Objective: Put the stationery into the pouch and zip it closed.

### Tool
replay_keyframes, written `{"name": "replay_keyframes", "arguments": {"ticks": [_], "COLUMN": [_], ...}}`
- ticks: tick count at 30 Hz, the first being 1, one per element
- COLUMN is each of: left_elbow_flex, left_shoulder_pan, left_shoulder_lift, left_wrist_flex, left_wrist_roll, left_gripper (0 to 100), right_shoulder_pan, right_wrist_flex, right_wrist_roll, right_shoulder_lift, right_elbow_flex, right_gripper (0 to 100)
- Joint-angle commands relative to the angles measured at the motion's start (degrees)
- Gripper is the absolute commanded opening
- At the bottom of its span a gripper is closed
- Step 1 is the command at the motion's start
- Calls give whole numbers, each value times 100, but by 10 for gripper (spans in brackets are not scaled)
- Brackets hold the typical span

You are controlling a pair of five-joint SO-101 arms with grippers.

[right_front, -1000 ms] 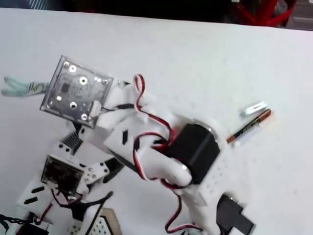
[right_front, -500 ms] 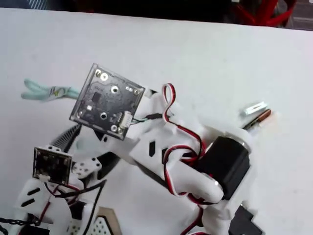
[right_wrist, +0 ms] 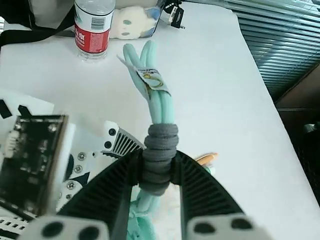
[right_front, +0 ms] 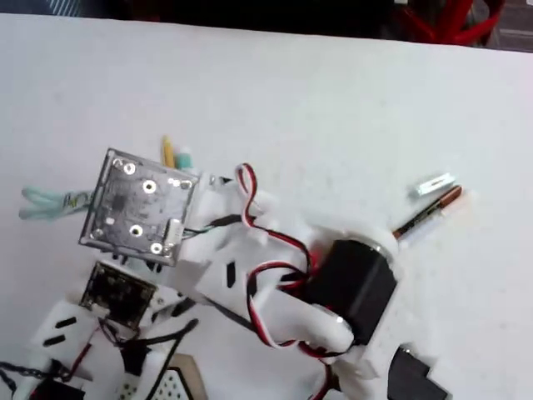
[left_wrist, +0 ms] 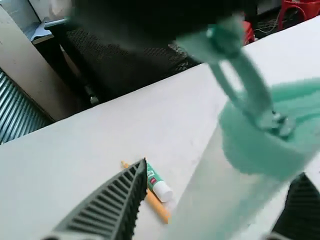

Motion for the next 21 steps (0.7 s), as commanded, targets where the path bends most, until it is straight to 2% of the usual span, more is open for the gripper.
{"name": "replay_keyframes", "arguments": {"ticks": [1, 8, 16, 21], "left_elbow_flex": [299, 826, 9, 246], "left_shoulder_pan": [312, 488, 497, 497], "left_shoulder_lift": [31, 22, 22, 22], "left_wrist_flex": [-88, -738, -853, -1688], "left_wrist_roll": [-53, -35, -44, -18], "left_gripper": [411, 405, 244, 132], "right_shoulder_pan": [-66, -4, 1235, 1446], "right_wrist_flex": [-4, 4, -321, -602], "right_wrist_roll": [-53, -18, -26, -44], "right_shoulder_lift": [-154, -163, -110, -92], "right_elbow_flex": [0, 0, 0, 105], "right_gripper": [19, 19, 19, 19]}}
